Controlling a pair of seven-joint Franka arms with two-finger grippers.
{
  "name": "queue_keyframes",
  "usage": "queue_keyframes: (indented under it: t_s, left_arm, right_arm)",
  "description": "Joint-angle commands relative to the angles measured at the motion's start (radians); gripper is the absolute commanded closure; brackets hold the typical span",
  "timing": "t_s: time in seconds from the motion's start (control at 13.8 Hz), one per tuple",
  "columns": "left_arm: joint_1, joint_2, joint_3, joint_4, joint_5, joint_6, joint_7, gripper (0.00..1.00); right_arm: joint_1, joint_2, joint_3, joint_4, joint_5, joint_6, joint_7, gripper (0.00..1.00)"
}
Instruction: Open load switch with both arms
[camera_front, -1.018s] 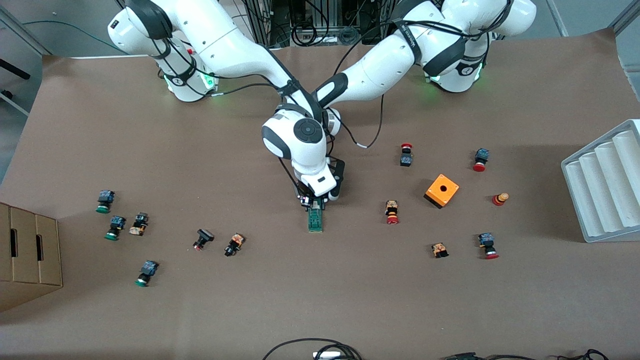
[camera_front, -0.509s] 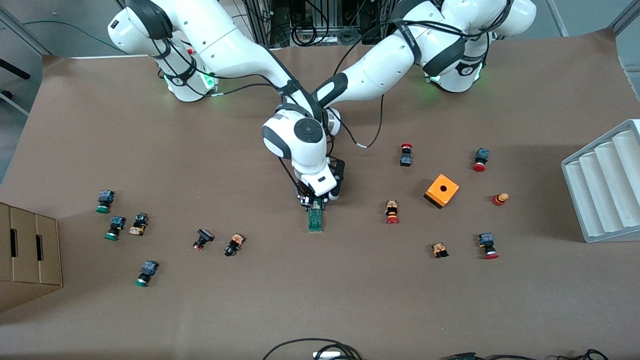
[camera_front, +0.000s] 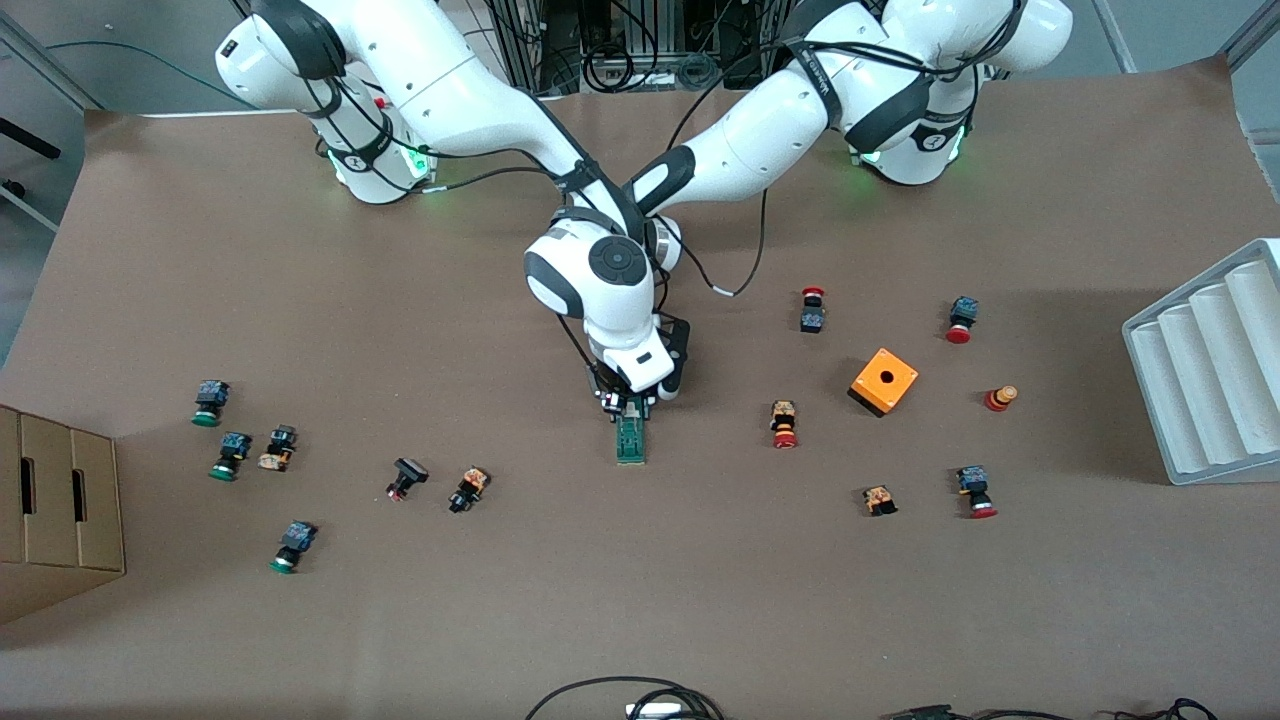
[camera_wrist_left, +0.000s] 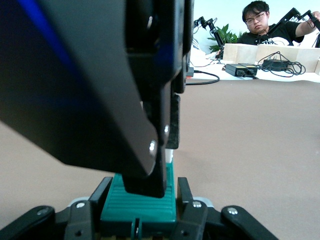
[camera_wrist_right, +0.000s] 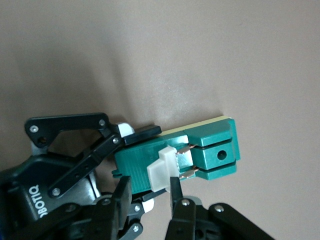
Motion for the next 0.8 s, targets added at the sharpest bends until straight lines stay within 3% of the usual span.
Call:
queue_keyframes:
  t_s: [0.0, 0.44, 0.51, 0.58, 0.65, 0.73]
  left_arm:
    - [0.009, 0.031, -0.011, 0.028, -0.035, 0.08, 0.005, 0.4]
    - [0.009, 0.031, -0.011, 0.028, -0.035, 0.08, 0.005, 0.4]
    - [0.009, 0.031, -0.011, 0.028, -0.035, 0.08, 0.005, 0.4]
    - [0.009, 0.031, -0.009, 0.028, -0.035, 0.08, 0.005, 0.4]
    - [0.009, 0.031, -0.009, 0.028, -0.035, 0.08, 0.005, 0.4]
    - [0.009, 0.031, -0.011, 0.028, -0.035, 0.08, 0.005, 0.4]
  right_arm:
    - [0.013, 0.093, 0.0, 0.006, -0.063, 0.085, 0.046, 0.62]
    - [0.013, 0.099, 0.0, 0.006, -0.063, 0.093, 0.046, 0.62]
    - [0.013, 0.092, 0.0, 0.008, -0.063, 0.091, 0.044, 0.56]
    - [0.008, 0.078, 0.0, 0.009, -0.061, 0.085, 0.045, 0.45]
    - [-0.001, 0.064, 0.0, 0.01, -0.06, 0.082, 0.042, 0.16]
    - [-0.002, 0.047, 0.0, 0.01, -0.058, 0.077, 0.039, 0.0]
